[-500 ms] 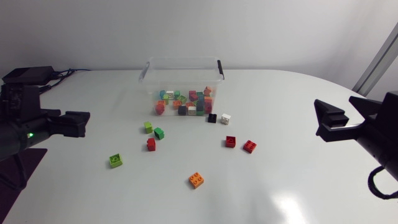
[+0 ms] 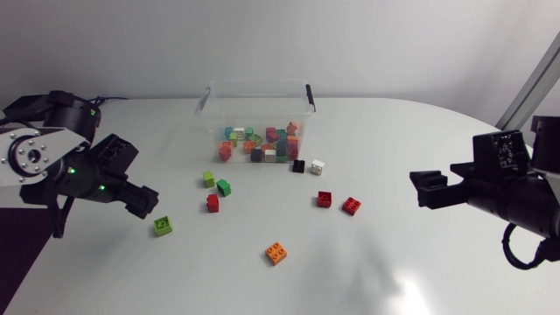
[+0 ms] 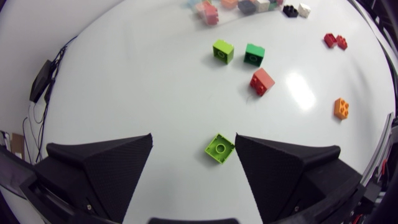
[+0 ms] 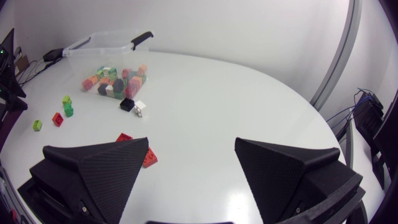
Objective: Place the duplo bricks in the container
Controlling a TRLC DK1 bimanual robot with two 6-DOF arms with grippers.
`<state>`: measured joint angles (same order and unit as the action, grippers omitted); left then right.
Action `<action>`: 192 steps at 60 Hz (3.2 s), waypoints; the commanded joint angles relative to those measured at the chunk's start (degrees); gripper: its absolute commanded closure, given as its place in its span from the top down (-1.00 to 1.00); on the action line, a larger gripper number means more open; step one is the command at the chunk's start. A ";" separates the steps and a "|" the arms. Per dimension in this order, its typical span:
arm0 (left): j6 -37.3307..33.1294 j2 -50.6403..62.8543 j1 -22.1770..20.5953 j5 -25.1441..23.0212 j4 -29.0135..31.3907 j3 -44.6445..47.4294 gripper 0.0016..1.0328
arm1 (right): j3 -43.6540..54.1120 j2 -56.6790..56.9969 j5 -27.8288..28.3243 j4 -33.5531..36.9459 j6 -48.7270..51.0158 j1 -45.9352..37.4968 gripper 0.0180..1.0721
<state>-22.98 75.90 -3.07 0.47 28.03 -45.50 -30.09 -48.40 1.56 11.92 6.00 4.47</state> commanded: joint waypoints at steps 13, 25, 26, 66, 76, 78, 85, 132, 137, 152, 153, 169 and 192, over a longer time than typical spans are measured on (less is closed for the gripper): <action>-17.71 10.76 0.35 -5.74 8.79 -5.39 0.78 | -6.56 -9.52 3.18 9.35 17.91 -0.25 0.90; -24.57 14.54 0.26 -5.57 9.41 -6.36 0.77 | -6.83 -14.70 6.26 10.58 22.83 0.80 0.90; -25.01 15.16 0.35 -5.57 9.41 -6.71 0.76 | -7.09 -15.32 7.05 10.93 22.83 0.80 0.90; -34.50 27.11 0.61 -6.71 8.00 -9.88 -0.07 | -8.67 -23.23 10.04 7.85 24.85 3.70 0.83; -37.13 28.16 0.70 -10.23 13.19 -11.99 -0.44 | -9.82 -26.92 10.13 6.62 24.94 4.85 0.78; -37.13 28.08 0.61 -10.23 13.19 -11.99 -0.44 | -10.17 -27.97 10.13 6.27 24.94 5.37 0.78; -37.31 25.70 1.05 -12.16 15.56 -13.39 -0.44 | -12.80 -33.34 10.21 5.66 25.64 6.25 0.78; -28.79 11.11 -1.76 -25.52 24.61 -28.07 -0.44 | -26.78 -57.59 11.62 8.73 29.16 7.48 0.02; -26.68 12.52 -2.11 -27.19 23.82 -30.71 -0.44 | -27.31 -57.86 11.62 9.00 29.07 7.40 -0.38; -15.51 17.71 -3.17 -28.68 13.72 -37.30 -0.43 | -29.86 -56.36 11.36 13.39 28.54 6.78 -0.53; -14.90 18.23 -3.17 -28.77 13.45 -37.83 -0.43 | -29.94 -56.10 11.36 13.48 28.45 6.78 -0.53; -7.16 28.69 -5.89 -29.21 7.04 -48.46 -0.43 | -33.99 -49.33 11.71 19.19 26.87 8.01 -0.53; -1.45 42.75 -8.27 -25.96 10.55 -73.16 -0.42 | -39.79 -46.43 12.85 22.18 24.15 12.32 -0.53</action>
<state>-26.55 115.07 -11.33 -26.13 37.54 -114.15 -68.40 -95.81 13.80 33.08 31.33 16.10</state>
